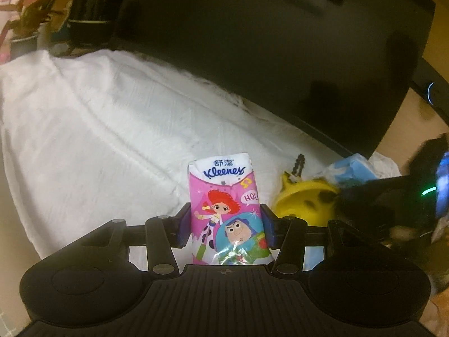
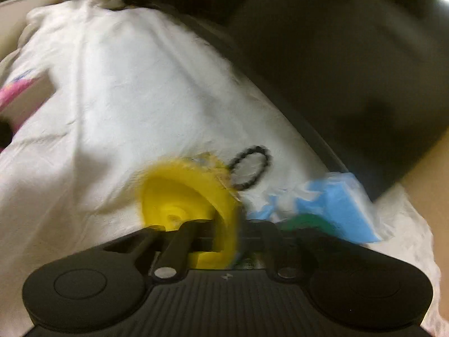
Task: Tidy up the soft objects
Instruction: 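Carry the tissue pack into the pink box while the right tool drops the yellow funnel in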
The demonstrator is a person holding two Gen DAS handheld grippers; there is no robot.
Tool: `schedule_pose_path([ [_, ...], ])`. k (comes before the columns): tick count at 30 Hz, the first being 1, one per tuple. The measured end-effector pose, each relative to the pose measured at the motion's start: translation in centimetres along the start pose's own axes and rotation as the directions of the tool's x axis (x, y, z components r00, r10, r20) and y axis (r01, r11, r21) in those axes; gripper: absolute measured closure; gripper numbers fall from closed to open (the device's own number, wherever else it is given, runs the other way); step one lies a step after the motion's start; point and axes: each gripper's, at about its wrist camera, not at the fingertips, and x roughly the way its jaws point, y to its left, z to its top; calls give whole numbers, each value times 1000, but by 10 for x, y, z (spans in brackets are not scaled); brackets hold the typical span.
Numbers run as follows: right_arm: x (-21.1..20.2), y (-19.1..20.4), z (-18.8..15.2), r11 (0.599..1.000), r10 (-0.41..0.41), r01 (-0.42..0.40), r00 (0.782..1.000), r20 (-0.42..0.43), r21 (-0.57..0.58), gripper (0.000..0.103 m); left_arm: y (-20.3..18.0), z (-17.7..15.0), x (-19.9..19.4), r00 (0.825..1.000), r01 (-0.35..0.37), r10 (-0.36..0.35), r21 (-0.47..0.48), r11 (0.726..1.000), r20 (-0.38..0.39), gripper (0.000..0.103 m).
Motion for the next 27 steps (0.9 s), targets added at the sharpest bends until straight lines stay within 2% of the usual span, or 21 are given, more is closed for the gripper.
schedule_pose_path([
  [2, -33, -16, 3, 996, 63, -67, 996, 58, 65, 97, 5, 7, 1, 1000, -5, 5, -1, 1000, 10, 49],
  [6, -94, -31, 8, 995, 46, -59, 989, 143, 85, 97, 7, 29, 5, 998, 20, -20, 7, 1000, 52, 49],
  [10, -144, -57, 18, 985, 7, -45, 975, 221, 164, 97, -23, 53, 11, 993, 84, -87, 40, 996, 81, 49],
  [12, -171, -77, 17, 981, -37, -17, 962, 271, 195, 97, -47, 62, 7, 986, 133, -139, 64, 989, 96, 49],
  [14, -200, -94, 5, 977, -93, 25, 945, 314, 214, 97, -79, 67, 2, 969, 199, -213, 120, 973, 121, 49],
  [16, -230, -121, -12, 960, -170, 79, 927, 334, 269, 97, -112, 68, 0, 955, 266, -281, 142, 953, 98, 49],
  [18, -256, -149, -33, 938, -238, 130, 917, 322, 322, 97, -147, 65, 2, 918, 384, -395, 167, 908, 38, 49],
  [21, -286, -183, -65, 891, -367, 245, 884, 290, 382, 97, -203, 57, 0, 865, 495, -502, 204, 845, -20, 49],
  [22, -295, -197, -80, 871, -396, 265, 878, 270, 414, 97, -224, 55, 2, 839, 541, -542, 202, 817, -55, 49],
  [24, -308, -218, -109, 832, -459, 328, 860, 222, 448, 97, -262, 50, 7, 788, 615, -604, 212, 759, -123, 49],
  [25, -310, -224, -122, 815, -485, 357, 851, 201, 456, 97, -282, 47, 10, 768, 640, -622, 230, 733, -152, 49],
  [27, -311, -235, -148, 786, -515, 394, 844, 151, 476, 97, -326, 38, 14, 743, 668, -642, 275, 691, -191, 49],
])
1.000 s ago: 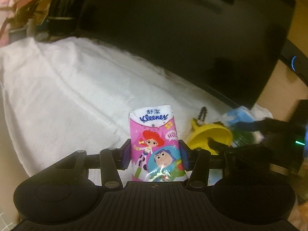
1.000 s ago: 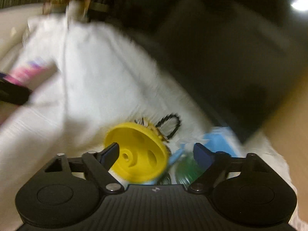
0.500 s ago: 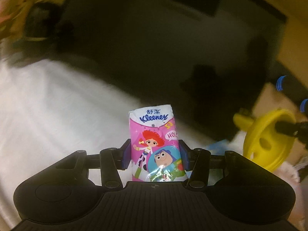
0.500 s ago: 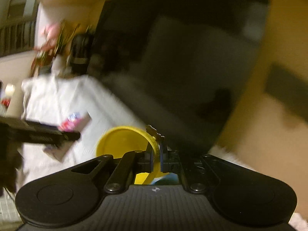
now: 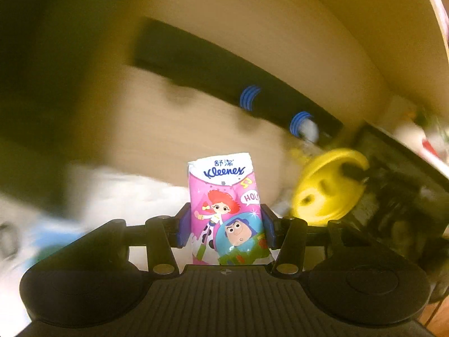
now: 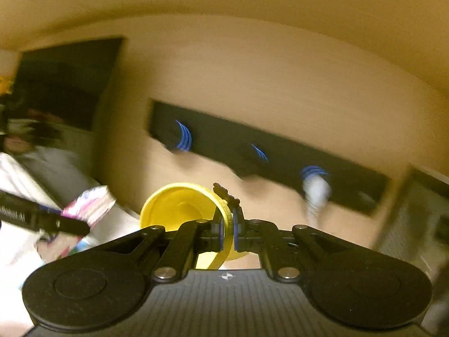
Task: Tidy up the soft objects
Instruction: 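Carry the tissue pack into the pink box while the right tool drops the yellow funnel in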
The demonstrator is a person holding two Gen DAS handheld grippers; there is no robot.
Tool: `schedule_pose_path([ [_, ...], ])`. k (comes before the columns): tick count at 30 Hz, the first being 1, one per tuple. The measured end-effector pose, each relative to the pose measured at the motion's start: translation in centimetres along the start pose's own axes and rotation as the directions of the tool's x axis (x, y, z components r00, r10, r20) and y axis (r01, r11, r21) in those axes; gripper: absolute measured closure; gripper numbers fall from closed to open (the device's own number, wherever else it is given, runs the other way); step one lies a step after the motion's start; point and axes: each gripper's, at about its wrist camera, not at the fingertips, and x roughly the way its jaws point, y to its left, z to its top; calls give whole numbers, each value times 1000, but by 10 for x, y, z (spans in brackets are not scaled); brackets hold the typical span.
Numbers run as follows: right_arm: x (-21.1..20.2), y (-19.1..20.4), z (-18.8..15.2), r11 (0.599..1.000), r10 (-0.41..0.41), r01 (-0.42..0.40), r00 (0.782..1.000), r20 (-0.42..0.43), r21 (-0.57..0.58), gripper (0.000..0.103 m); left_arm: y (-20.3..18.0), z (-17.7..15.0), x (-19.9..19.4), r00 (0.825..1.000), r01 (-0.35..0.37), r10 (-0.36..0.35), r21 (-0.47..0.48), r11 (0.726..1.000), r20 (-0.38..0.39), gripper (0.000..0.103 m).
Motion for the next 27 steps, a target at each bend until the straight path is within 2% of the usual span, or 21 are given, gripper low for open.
schedule_pose_path([
  [5, 23, -40, -53, 994, -72, 79, 992, -102, 74, 96, -65, 3, 80, 992, 97, -92, 62, 993, -85, 48],
  [7, 35, -43, -78, 991, -70, 88, 984, -165, 105, 89, -78, 1, 115, 984, 129, -120, 54, 990, -134, 46],
  [8, 35, -53, -89, 987, -70, 97, 977, -201, 127, 73, -79, -5, 138, 974, 152, -147, 14, 988, -172, 44],
  [9, 36, -53, -106, 981, -68, 110, 968, -242, 162, 51, -79, -13, 160, 963, 161, -163, -25, 987, -214, 43],
  [10, 32, -53, -119, 976, -58, 109, 965, -257, 189, 42, -80, -26, 180, 952, 143, -147, -37, 989, -268, 43],
  [11, 24, -50, -130, 972, -41, 100, 963, -265, 211, 37, -83, -39, 196, 944, 98, -97, -12, 995, -314, 43],
  [13, 3, -43, -156, 974, -9, 72, 959, -284, 213, 37, -87, -70, 220, 927, -15, 48, 90, 996, -373, 44],
  [14, -8, -38, -168, 978, 0, 60, 957, -290, 199, 36, -84, -84, 226, 923, -50, 83, 98, 994, -376, 45],
  [16, -14, -29, -180, 985, 5, 48, 954, -301, 168, 36, -69, -91, 223, 925, -56, 57, 12, 998, -376, 45],
  [18, -17, -25, -189, 987, 20, 32, 950, -311, 160, 35, -62, -88, 215, 938, -30, 13, -43, 999, -346, 45],
  [23, -15, -22, -186, 971, 36, 41, 950, -310, 237, 35, -63, -61, 160, 984, 19, -24, -31, 999, -175, 45],
  [24, -16, -21, -185, 967, 39, 42, 950, -309, 252, 31, -58, -59, 143, 990, 24, -30, -38, 999, -139, 45],
  [27, -19, -21, -184, 957, 65, 22, 956, -288, 291, 23, -42, -55, 83, 999, -37, 37, 3, 999, -36, 45],
])
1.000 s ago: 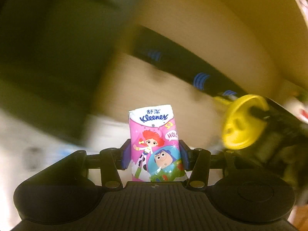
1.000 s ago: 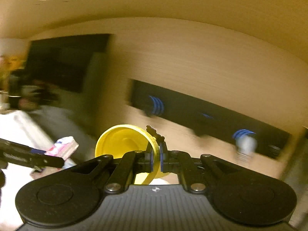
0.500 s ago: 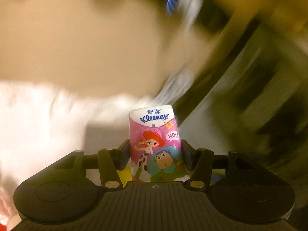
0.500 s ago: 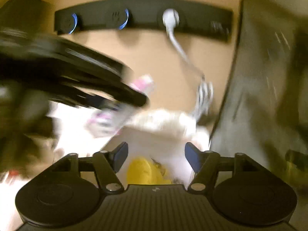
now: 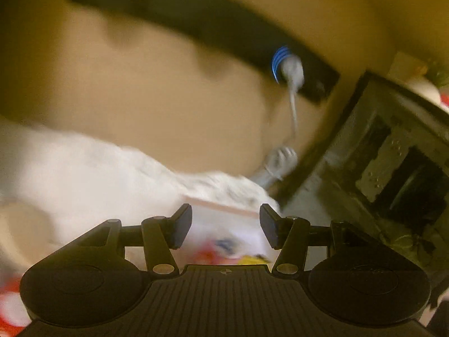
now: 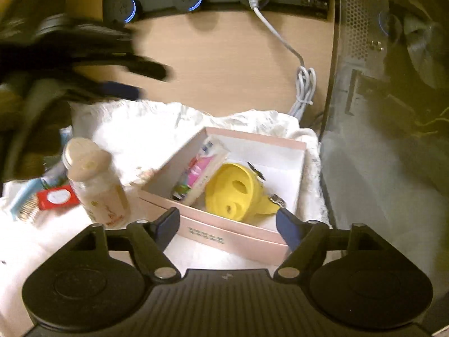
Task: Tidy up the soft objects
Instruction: 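Move the left tool to the blue face mask and grasp it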
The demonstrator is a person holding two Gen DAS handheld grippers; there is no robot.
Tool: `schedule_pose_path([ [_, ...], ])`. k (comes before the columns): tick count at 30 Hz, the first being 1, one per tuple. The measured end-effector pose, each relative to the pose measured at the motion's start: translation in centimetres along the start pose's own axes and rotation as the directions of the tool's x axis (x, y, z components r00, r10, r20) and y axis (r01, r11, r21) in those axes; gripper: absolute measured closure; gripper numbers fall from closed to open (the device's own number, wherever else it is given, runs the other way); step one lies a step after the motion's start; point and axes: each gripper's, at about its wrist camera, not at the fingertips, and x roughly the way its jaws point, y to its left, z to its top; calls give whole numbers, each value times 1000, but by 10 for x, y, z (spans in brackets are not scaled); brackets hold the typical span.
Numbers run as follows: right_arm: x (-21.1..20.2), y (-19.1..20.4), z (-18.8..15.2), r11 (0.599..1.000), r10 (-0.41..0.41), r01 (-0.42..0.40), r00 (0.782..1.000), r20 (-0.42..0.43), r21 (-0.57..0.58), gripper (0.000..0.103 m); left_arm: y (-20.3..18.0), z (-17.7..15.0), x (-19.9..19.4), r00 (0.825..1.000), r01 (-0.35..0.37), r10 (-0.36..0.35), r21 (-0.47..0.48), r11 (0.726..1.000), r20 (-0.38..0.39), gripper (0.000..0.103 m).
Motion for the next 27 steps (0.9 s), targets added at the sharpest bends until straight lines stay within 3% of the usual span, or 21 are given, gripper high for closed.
schedule_pose_path([
  [2, -3, 3, 2, 1000, 18, -18, 1000, 18, 10, 19, 19, -8, -37, 993, -93, 91, 23, 995, 73, 45],
  [4, -3, 10, 5, 999, 46, -46, 999, 7, 1, 19, 44, -20, -72, 969, -213, 210, 4, 977, 126, 45],
  [7, -2, 25, 8, 995, 90, -91, 996, -17, -33, 19, 96, -43, -123, 902, -380, 397, -123, 917, 168, 45],
  [9, 0, 38, 9, 991, 120, -121, 992, -26, -54, 19, 137, -60, -155, 846, -466, 510, -250, 849, 154, 45],
  [10, 2, 46, 10, 988, 135, -137, 990, -34, -68, 19, 157, -67, -169, 831, -485, 541, -309, 818, 127, 45],
  [12, 3, 63, 11, 982, 158, -162, 986, -46, -92, 19, 189, -80, -189, 837, -482, 542, -368, 795, 74, 45],
  [14, 6, 78, 12, 977, 178, -184, 982, -59, -108, 19, 208, -92, -192, 859, -479, 513, -347, 806, 6, 45],
  [19, 10, 127, 10, 955, 214, -230, 971, -104, -188, 19, 212, -104, -154, 918, -396, 388, -233, 888, -81, 45],
  [21, 10, 145, 7, 943, 216, -239, 969, -122, -232, 19, 211, -103, -129, 916, -401, 387, -185, 897, -104, 45],
  [25, 7, 172, 1, 918, 225, -264, 961, -159, -297, 19, 228, -95, -91, 870, -485, 463, -116, 867, -170, 45],
  [27, 8, 183, -2, 909, 225, -271, 959, -175, -317, 19, 239, -94, -80, 861, -495, 471, -102, 863, -191, 45],
])
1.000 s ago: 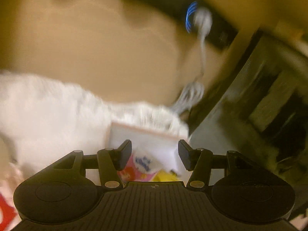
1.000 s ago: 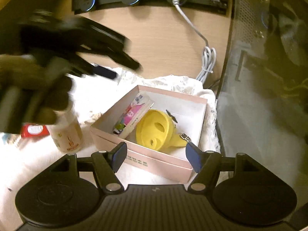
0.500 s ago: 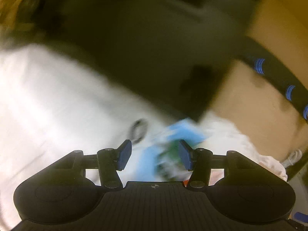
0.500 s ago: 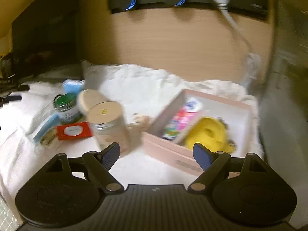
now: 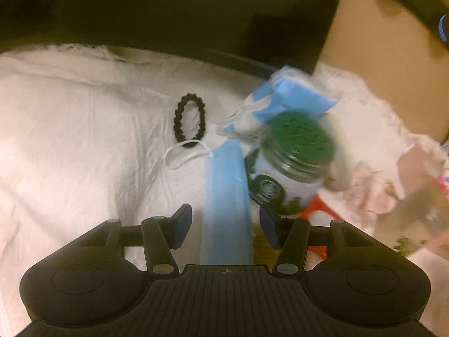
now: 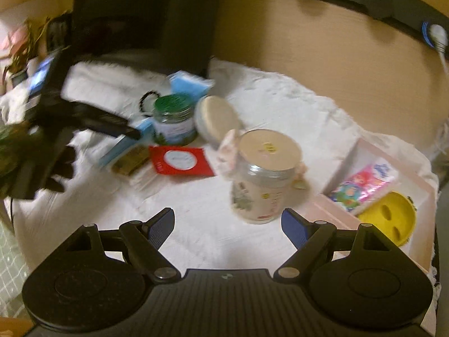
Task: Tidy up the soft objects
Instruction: 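Move the left tool to the blue face mask and grasp it, then grasp the black bead bracelet with the right tool while the left tool holds the mask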
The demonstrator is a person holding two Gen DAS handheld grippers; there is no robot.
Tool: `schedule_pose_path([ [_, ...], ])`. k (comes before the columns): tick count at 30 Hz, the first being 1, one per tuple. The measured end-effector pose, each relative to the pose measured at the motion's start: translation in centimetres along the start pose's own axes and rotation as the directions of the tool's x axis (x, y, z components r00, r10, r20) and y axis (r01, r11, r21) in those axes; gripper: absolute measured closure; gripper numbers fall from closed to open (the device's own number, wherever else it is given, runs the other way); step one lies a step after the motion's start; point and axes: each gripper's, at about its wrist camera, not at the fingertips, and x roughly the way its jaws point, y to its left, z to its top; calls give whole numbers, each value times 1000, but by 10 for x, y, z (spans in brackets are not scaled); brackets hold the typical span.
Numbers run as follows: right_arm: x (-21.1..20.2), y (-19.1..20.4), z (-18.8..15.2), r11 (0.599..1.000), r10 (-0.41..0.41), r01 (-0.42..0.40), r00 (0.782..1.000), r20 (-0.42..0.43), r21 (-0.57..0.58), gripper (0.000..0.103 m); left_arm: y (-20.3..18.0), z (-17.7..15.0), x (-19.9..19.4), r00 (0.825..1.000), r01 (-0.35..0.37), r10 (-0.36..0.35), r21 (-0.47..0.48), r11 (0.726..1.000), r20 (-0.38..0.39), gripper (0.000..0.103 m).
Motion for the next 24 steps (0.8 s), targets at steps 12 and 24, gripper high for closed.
schedule_pose_path([
  [12, 28, 47, 101, 994, 24, -10, 992, 127, -110, 37, 45, -14, -39, 987, 112, -106, -39, 993, 116, 93],
  [24, 208, 151, 201, 996, 72, -69, 996, -52, 56, 69, 137, -13, -112, 977, 47, 1, -221, 974, 211, 93],
])
